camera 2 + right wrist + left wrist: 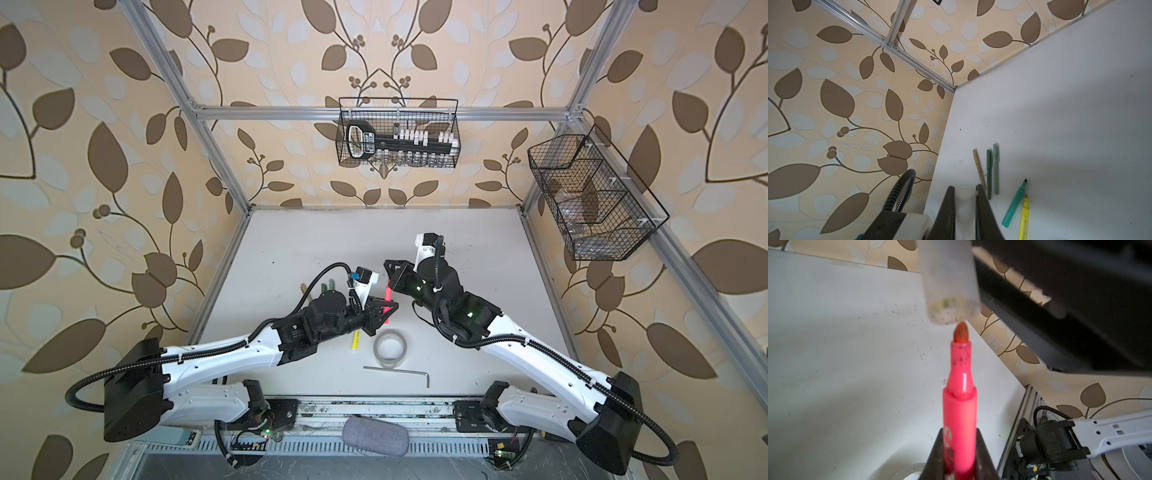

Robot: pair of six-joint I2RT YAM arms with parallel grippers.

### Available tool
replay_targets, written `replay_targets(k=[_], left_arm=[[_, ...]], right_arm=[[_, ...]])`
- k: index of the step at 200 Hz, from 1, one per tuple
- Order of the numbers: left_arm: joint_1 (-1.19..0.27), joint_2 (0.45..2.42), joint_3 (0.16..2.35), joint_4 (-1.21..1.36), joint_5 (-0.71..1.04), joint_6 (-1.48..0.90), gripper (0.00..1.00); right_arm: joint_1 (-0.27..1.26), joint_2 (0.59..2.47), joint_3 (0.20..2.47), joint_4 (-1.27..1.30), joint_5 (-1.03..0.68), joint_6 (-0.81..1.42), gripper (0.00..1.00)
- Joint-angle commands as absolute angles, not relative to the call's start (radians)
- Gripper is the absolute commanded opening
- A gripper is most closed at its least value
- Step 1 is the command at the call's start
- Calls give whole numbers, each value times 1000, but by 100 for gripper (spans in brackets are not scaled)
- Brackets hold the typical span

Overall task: Insert the pens into the pen caps
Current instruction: 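Align the clear cap above the highlighter tip with the right gripper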

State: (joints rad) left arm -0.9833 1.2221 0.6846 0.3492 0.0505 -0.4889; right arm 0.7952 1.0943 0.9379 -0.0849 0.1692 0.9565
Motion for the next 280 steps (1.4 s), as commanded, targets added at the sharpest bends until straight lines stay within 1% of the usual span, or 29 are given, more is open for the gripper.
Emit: replay_targets(k=[1,164,280], left_arm=[[-992,1180,678,388,35,-460,0],[-993,1198,690,374,29,-454,0],[-993,1163,682,356,15,-443,0]], right_arm=[[801,1092,921,-88,198,939,13],[771,1042,922,-123,213,885,14],[823,1071,901,-128,204,871,14]])
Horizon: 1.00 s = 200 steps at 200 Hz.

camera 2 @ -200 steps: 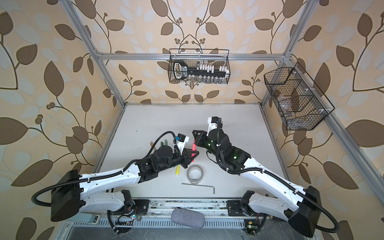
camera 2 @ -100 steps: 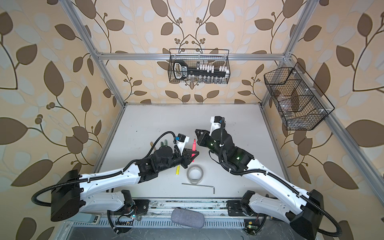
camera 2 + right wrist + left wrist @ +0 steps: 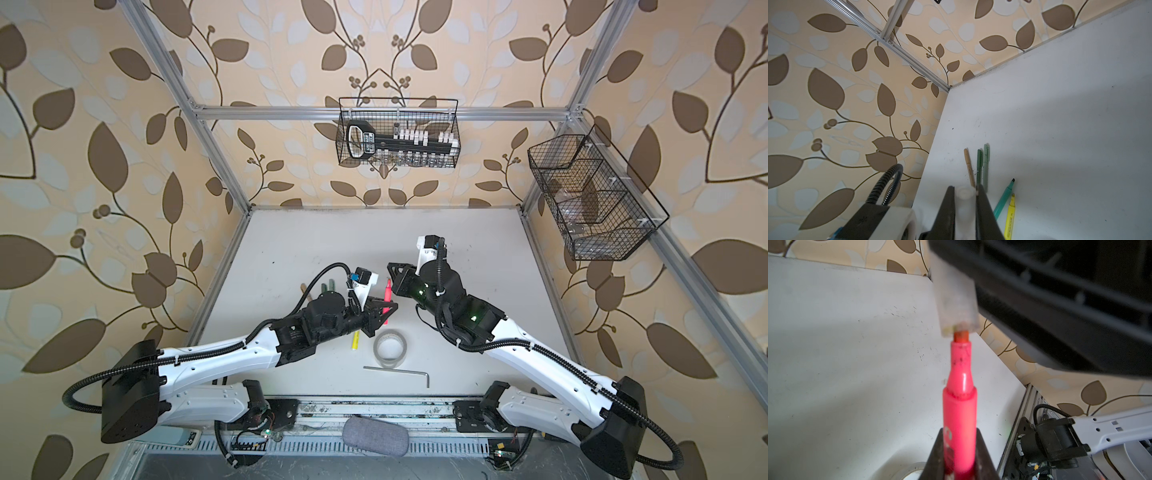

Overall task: Insert the pens into the pen caps
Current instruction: 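Align the clear cap above the highlighter tip with the right gripper, then push the clear cap down onto the highlighter tip with the right gripper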

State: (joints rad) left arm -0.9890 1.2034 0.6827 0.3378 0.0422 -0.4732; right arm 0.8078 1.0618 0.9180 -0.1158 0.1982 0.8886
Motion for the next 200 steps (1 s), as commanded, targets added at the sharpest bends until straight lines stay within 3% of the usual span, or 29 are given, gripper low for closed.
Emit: replay_targets(k=[1,142,200], left_arm=[[-994,1162,682,356,15,-444,0],[-994,1103,655,363,35,-460,0],[-993,1092,639,394,47,-466,0]], right_arm=[[824,1071,901,-128,204,870,14],[924,940,754,-115,218,694,12],[957,918,682,-18,143,738,29]])
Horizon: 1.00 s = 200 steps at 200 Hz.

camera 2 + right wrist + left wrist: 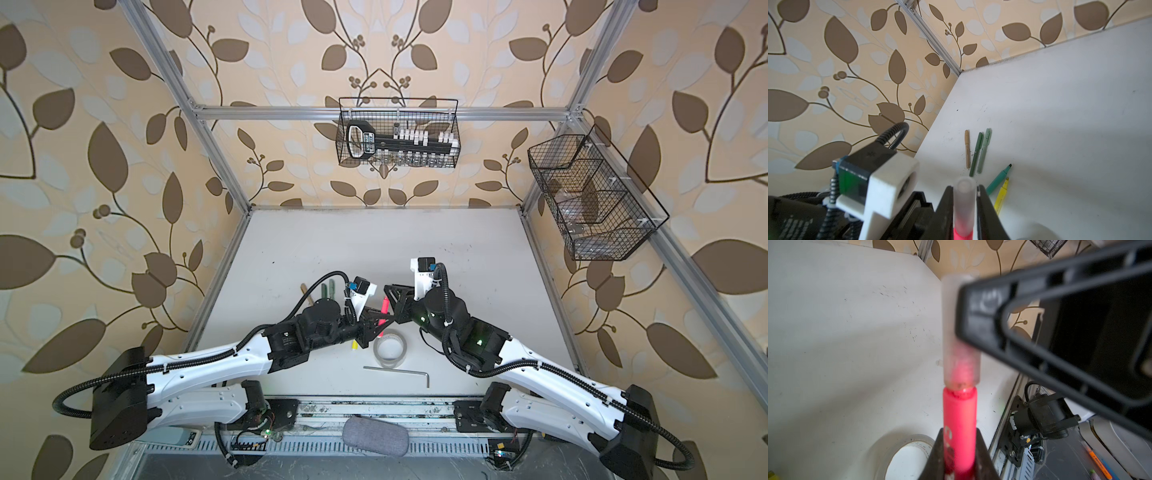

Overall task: Insert the pens into the pen caps
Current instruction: 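Push the clear cap down onto the highlighter tip with the right gripper, then open the right gripper and draw it back from the capped highlighter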

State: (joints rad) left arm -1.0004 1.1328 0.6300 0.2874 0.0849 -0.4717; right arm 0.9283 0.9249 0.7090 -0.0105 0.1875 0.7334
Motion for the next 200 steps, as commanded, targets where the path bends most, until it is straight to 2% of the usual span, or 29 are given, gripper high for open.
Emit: replay_targets(k=[1,53,84,155,200], left_arm=[[-993,1093,639,394,47,-465,0],[-993,1088,625,408,44,-435,0],[-993,1089,623,411,56,-405,0],[-994,1077,610,426,105,-356,0],[-994,1078,614,419,107,-347,0]], right_arm=[[958,918,682,-18,144,740,29],[960,823,702,-71,217,758,54],[958,790,754,-106,254,750,60],[933,930,891,-152,310,765,60],[892,983,926,-156,262,777,51]])
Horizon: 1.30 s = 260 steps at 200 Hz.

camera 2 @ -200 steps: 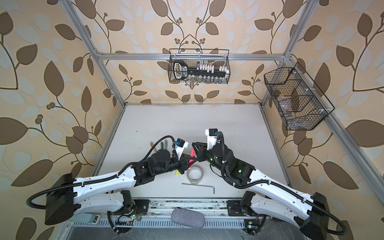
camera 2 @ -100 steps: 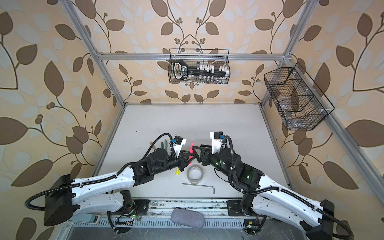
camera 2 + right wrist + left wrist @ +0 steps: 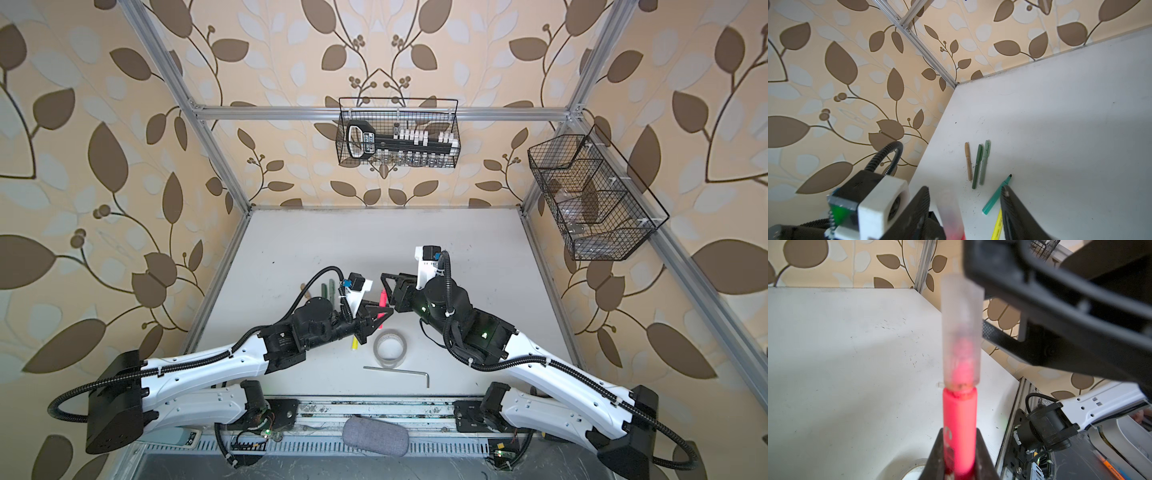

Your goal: Insert the pens into the pen caps

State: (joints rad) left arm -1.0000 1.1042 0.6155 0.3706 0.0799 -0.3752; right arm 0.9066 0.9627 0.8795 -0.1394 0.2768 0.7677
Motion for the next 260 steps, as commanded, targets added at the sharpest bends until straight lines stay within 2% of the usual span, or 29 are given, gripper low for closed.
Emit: replay_targets(k=[1,111,215,260], left_arm=[[-993,1078,614,419,107,-347,0],[-994,1086,620,415,103,-346,0],[-993,1085,620,413,106,-343,0],[-993,1080,619,409,105,-340,0]], right_arm=[[891,984,927,-155,261,778,51],[907,1029,974,-152,216,763,49],[910,1059,1037,-191,230,747,54],[908,1101,1056,-206,227,749,52]])
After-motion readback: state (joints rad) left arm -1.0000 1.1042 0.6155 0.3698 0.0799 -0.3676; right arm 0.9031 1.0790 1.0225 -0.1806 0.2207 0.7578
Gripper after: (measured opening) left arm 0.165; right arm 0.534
